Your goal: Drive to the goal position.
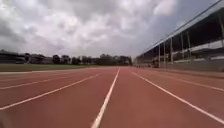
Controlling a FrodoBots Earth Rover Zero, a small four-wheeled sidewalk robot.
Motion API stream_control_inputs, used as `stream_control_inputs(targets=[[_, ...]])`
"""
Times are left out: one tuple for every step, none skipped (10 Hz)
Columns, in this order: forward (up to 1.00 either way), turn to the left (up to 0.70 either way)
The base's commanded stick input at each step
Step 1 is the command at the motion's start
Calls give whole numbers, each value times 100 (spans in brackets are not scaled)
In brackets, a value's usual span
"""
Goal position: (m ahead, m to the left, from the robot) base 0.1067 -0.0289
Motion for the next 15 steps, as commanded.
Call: stream_control_inputs(targets=[[45,0],[45,0],[45,0],[45,0],[45,0],[45,0],[45,0],[45,0],[45,0],[45,0],[45,0],[45,0],[45,0],[45,0],[45,0]])
